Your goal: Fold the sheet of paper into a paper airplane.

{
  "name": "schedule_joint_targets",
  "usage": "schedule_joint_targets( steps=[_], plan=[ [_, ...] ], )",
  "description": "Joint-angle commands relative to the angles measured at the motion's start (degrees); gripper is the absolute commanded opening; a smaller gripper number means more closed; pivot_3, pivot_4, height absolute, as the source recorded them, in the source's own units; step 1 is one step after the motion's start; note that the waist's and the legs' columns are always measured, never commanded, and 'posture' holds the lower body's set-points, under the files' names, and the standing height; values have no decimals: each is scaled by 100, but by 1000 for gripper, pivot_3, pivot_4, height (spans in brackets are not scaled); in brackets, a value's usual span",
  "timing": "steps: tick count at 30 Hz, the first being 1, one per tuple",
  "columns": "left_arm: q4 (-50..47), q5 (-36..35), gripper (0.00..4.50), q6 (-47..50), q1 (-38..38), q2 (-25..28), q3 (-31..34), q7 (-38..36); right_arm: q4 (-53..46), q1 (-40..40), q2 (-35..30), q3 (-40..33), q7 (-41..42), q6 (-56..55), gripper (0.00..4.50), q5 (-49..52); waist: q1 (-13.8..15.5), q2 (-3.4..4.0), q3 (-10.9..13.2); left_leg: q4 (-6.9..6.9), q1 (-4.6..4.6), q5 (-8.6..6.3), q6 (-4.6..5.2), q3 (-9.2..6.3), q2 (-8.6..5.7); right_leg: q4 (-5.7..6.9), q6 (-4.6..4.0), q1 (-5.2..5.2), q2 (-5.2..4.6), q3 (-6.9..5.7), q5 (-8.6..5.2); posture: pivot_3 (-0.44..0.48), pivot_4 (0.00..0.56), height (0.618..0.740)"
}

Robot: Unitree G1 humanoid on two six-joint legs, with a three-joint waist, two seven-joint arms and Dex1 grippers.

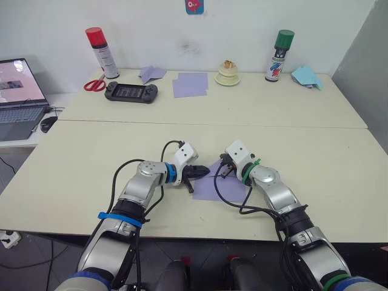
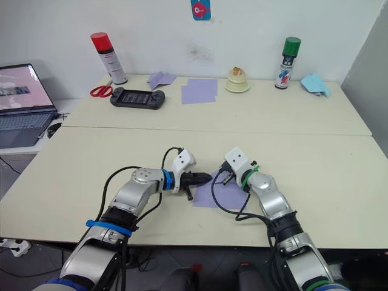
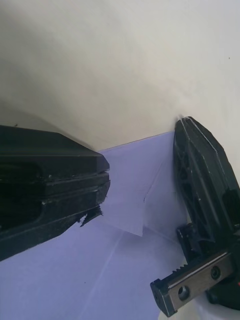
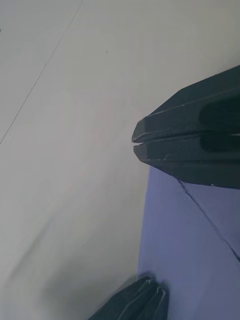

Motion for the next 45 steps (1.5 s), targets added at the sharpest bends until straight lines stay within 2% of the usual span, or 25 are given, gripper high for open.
schedule_joint_targets(
  steps=[1, 9, 16, 27, 37, 45],
  plan=[
    [48, 89, 35, 46, -20, -40, -81, 29, 286, 155, -144, -63, -131, 259, 0, -131, 2, 0, 0, 0, 1, 0, 0, 0, 0, 0, 3, 1, 0, 0, -2, 0, 150, 740],
    [60, 109, 35, 17, -14, -66, -79, 22, 150, 130, -22, -374, -177, -62, 0, 210, 14, 0, 0, 1, 2, 0, 1, -1, -3, -1, 6, 5, -3, -1, -3, 0, 150, 740],
    [81, 99, 35, -2, -55, -126, -60, 56, -379, 191, -38, -455, 206, -238, 0, 549, 13, 1, 1, 0, -5, 0, 1, 1, -4, -3, 3, -1, -5, 0, -2, 0, 150, 740],
    [-174, -100, 35, 169, -287, -295, 83, 62, -1152, 538, -804, -584, 739, 314, 0, 589, -1, 5, 11, -4, -24, 0, 1, 3, -4, -3, 3, -22, -5, 1, -1, 0, 150, 740],
    [-209, -228, 35, 197, -618, -491, 244, 146, -2484, 1286, -1834, -327, 1867, 1271, 0, 859, -2, 2, 18, -4, -44, 0, 1, 4, -4, -4, 7, -39, -3, 0, -4, 0, 150, 740],
    [-71, -229, 35, 141, -802, -644, 165, 61, -3315, 1725, -2054, -343, 2320, 2211, 0, 1579, -1, 0, 20, -3, -43, 0, 0, 2, -3, -5, 9, -38, -3, -1, -5, 0, 150, 740]
  ],
)
